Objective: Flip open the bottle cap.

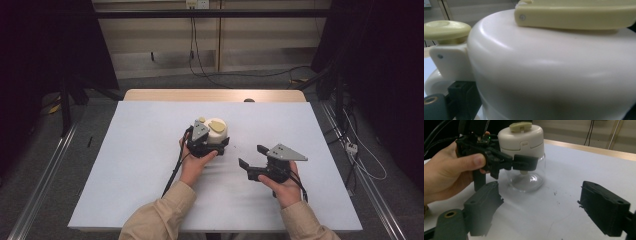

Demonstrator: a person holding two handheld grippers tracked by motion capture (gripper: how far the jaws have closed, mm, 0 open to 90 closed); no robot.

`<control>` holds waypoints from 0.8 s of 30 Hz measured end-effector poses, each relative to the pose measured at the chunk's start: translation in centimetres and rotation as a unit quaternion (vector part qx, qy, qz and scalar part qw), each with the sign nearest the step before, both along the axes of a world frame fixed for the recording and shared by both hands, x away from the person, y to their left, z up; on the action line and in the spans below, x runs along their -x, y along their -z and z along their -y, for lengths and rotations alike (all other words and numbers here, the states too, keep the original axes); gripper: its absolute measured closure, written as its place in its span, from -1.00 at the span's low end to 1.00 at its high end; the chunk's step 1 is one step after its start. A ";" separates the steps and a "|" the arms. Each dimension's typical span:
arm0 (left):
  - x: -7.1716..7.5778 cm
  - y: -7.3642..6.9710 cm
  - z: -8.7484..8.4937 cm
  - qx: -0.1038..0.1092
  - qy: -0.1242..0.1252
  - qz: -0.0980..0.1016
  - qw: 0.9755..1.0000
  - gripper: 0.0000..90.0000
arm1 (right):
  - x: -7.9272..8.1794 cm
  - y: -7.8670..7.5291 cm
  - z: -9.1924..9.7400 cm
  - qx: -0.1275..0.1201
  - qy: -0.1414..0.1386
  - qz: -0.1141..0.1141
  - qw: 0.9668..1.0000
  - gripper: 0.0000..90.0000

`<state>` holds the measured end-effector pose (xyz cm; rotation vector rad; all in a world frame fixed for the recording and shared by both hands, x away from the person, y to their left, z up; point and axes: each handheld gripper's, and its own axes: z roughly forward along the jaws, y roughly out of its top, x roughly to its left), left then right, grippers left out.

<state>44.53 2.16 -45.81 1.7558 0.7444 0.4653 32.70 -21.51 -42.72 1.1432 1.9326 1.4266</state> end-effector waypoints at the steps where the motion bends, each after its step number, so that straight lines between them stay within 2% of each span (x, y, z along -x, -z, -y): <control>1: 0.0 0.0 0.0 0.000 -0.001 0.000 1.000 -0.88 | -0.2 -0.1 -0.2 -0.002 0.001 -0.001 1.000 -0.60; 4: 0.0 0.0 0.0 0.000 -0.001 0.000 1.000 -0.89 | -0.7 -0.6 -0.6 -0.007 0.004 -0.004 1.000 -0.55; 8: 0.1 0.0 0.0 0.001 -0.004 0.001 1.000 -0.88 | -1.4 -1.1 -1.0 -0.003 -0.004 -0.005 1.000 -0.36; 14: 0.1 0.0 0.0 0.001 -0.006 0.001 1.000 -0.88 | -2.4 -1.9 -1.7 0.007 -0.022 -0.019 1.000 0.03; 18: 0.2 0.0 0.1 0.004 -0.006 -0.002 1.000 -0.88 | -3.1 -2.2 -2.1 0.002 -0.028 -0.022 0.999 0.26; 24: 0.1 0.0 0.0 0.001 -0.005 0.001 1.000 -0.88 | -3.9 -2.6 -2.8 0.003 -0.036 -0.024 0.999 0.52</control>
